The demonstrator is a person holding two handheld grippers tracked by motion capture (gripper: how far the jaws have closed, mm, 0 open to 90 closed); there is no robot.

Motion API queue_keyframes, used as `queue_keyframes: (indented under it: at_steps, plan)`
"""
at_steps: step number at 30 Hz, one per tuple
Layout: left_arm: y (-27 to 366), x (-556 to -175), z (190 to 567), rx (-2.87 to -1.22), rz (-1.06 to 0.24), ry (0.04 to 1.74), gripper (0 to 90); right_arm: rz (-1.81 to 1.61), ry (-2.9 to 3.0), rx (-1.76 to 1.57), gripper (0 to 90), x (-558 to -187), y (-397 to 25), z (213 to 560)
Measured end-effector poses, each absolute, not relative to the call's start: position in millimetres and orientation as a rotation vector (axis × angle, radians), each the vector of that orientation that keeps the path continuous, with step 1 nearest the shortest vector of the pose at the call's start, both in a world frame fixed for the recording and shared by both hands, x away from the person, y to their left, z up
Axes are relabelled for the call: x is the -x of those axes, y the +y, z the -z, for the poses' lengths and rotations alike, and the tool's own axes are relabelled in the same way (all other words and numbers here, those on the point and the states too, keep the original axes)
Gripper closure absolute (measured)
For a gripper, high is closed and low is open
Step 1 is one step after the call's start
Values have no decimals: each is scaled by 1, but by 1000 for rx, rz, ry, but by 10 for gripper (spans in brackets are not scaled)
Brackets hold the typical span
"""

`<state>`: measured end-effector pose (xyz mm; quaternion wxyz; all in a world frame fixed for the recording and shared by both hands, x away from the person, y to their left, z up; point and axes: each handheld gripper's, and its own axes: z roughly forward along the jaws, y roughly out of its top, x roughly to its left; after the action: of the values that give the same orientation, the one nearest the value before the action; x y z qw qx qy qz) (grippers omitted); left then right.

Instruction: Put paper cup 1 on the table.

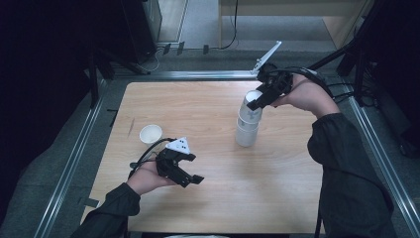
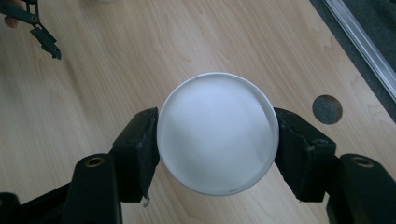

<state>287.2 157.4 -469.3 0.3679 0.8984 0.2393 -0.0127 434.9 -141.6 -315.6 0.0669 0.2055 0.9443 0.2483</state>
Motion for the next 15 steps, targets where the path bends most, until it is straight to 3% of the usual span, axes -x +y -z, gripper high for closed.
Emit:
queue_keyframes:
  at_steps: [15]
  plan:
    - [158, -290, 470, -2303, 32, 614, 136, -773, 2782, -586, 360, -411, -150, 270]
